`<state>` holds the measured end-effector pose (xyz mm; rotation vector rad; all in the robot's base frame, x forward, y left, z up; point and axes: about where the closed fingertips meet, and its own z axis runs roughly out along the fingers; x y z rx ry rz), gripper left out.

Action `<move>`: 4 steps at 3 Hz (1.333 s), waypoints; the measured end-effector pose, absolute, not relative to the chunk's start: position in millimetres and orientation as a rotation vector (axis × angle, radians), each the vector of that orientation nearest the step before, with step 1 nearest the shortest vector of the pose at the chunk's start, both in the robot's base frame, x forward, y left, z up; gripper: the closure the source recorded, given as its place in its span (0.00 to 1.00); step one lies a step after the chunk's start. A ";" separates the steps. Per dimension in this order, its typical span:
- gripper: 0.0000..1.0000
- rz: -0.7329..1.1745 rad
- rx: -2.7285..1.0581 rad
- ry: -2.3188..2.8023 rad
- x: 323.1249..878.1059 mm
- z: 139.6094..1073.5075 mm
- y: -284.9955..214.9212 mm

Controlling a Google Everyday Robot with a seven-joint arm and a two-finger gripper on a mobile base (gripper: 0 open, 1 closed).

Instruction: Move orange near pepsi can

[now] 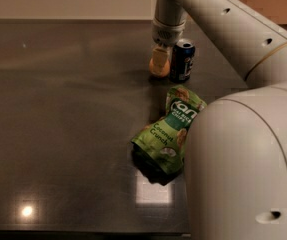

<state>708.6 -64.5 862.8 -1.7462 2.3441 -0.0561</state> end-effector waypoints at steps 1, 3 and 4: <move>0.12 -0.055 -1.756 2.336 709.0 861.1 -64.5; 0.00 -0.052 -1.778 2.301 707.6 870.8 -62.6; 0.00 -0.045 -1.815 2.206 695.3 908.3 -61.0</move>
Offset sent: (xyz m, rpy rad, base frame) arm -0.0064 -0.0026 0.0063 -0.0010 0.0095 0.0293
